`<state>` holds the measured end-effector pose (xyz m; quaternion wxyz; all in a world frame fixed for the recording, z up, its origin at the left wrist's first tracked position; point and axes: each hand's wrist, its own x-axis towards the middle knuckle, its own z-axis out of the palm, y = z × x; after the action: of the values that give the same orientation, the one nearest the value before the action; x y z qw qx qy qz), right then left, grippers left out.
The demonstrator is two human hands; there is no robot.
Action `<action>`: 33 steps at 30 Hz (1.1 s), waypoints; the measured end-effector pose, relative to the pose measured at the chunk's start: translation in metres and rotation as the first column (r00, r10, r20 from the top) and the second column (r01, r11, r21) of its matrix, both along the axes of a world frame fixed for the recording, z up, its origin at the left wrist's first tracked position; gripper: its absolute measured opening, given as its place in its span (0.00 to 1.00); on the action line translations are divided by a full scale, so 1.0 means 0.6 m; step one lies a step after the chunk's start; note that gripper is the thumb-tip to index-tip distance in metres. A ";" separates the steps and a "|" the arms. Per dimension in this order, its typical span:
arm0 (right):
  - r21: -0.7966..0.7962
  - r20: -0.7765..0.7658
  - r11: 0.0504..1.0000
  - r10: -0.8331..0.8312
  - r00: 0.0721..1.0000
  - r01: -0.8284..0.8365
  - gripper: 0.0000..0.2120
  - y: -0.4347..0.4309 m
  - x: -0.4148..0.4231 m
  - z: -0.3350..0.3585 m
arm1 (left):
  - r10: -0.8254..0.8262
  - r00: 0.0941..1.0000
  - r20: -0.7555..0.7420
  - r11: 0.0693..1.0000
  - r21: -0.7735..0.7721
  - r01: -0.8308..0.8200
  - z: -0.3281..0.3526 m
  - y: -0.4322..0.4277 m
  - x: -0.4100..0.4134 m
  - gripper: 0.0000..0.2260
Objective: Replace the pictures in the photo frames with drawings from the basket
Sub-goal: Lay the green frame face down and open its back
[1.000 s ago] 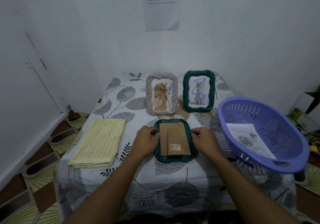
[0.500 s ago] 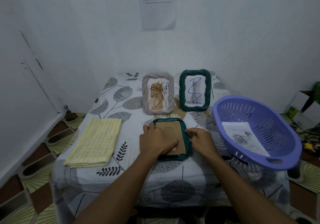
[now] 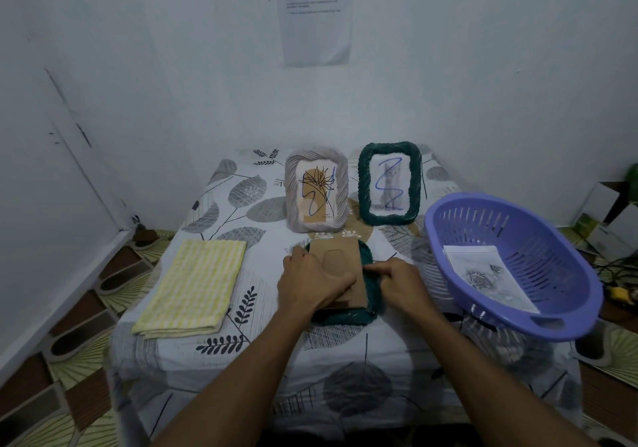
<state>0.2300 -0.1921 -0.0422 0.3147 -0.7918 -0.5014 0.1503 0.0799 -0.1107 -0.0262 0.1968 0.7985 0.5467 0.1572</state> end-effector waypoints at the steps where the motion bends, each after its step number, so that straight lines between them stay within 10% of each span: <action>1: 0.002 0.006 1.000 0.009 1.000 -0.009 0.22 0.000 0.000 -0.001 | 0.006 1.000 0.021 1.000 -0.001 -0.006 0.004 0.000 -0.002 0.30; 22: 0.001 0.134 0.997 0.078 0.988 -0.079 0.20 0.012 0.003 -0.033 | 0.024 0.953 0.303 0.997 -0.071 -0.002 0.026 0.055 -0.057 0.24; 33: 0.129 0.096 0.992 -0.007 0.995 -0.006 0.16 0.005 -0.014 -0.046 | 0.106 0.992 -0.068 0.991 0.096 -0.099 -0.031 0.078 -0.140 0.26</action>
<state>0.2219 -0.1891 -0.0700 0.3409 -0.7763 -0.5243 0.0792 -0.0039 -0.0639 -0.0449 0.1313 0.7829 0.5860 0.1626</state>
